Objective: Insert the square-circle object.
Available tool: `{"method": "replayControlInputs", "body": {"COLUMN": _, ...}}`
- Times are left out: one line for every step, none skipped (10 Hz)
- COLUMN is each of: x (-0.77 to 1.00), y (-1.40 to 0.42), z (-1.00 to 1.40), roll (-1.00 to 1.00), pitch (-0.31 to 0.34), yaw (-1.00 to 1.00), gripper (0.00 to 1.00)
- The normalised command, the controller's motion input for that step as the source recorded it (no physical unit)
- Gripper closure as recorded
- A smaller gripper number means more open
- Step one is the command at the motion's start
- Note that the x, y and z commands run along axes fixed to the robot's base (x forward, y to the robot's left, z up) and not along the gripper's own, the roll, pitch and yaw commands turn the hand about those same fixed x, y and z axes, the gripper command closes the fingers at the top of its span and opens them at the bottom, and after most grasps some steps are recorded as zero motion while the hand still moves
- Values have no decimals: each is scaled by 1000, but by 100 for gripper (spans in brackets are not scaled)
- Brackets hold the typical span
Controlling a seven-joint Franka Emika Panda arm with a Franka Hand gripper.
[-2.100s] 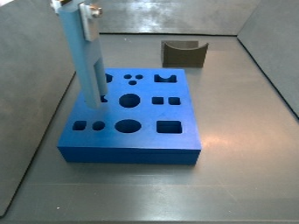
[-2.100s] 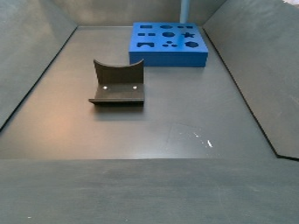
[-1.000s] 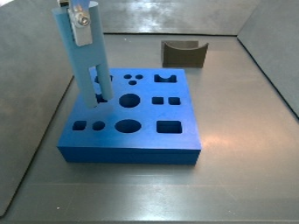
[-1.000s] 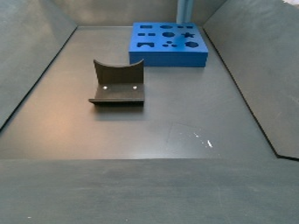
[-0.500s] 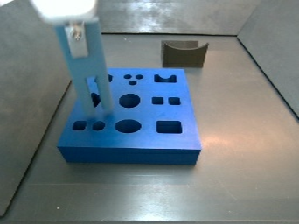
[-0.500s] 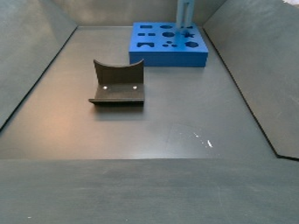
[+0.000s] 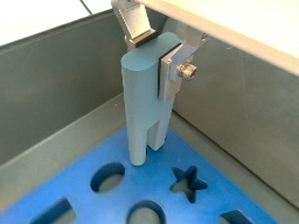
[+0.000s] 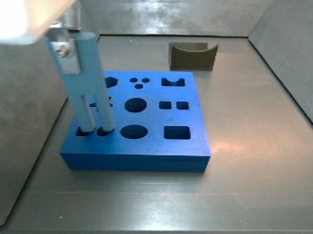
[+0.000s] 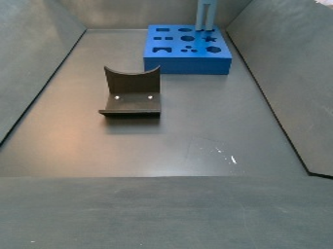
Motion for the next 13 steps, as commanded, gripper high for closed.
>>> {"method": "replayControlInputs", "body": {"x": -51, "y": -134, "z": -3, "roll": 0, "pitch": 0, "yaw": 3, "gripper": 100}}
{"method": "replayControlInputs", "body": {"x": 0, "y": 0, "z": 0, "roll": 0, "pitch": 0, "yaw": 17, "gripper": 100}}
{"method": "replayControlInputs", "body": {"x": 0, "y": 0, "z": 0, "roll": 6, "pitch": 0, "yaw": 20, "gripper": 100}}
{"method": "replayControlInputs", "body": {"x": 0, "y": 3, "z": -229, "roll": 143, "pitch": 0, "yaw": 37, "gripper": 100}}
{"method": "replayControlInputs", "body": {"x": -40, "y": 0, "z": -374, "roll": 171, "pitch": -31, "yaw": 0, "gripper": 100}}
{"method": "replayControlInputs", "body": {"x": 0, "y": 0, "z": -451, "roll": 37, "pitch": -23, "yaw": 0, "gripper": 100}}
{"method": "replayControlInputs", "body": {"x": 20, "y": 0, "z": -551, "roll": 29, "pitch": -27, "yaw": -63, "gripper": 100}}
{"method": "replayControlInputs", "body": {"x": 120, "y": 0, "z": -637, "roll": 0, "pitch": -47, "yaw": -94, "gripper": 100}}
{"method": "replayControlInputs", "body": {"x": 226, "y": -11, "z": -546, "roll": 36, "pitch": -4, "yaw": -117, "gripper": 100}}
{"method": "replayControlInputs", "body": {"x": 271, "y": -31, "z": -549, "roll": 101, "pitch": 0, "yaw": -131, "gripper": 100}}
{"method": "replayControlInputs", "body": {"x": 237, "y": -31, "z": -637, "roll": 127, "pitch": 0, "yaw": -160, "gripper": 100}}
{"method": "replayControlInputs", "body": {"x": 169, "y": 0, "z": -806, "roll": 83, "pitch": -20, "yaw": -174, "gripper": 100}}
{"method": "replayControlInputs", "body": {"x": 140, "y": 0, "z": -734, "roll": 103, "pitch": -6, "yaw": -154, "gripper": 100}}
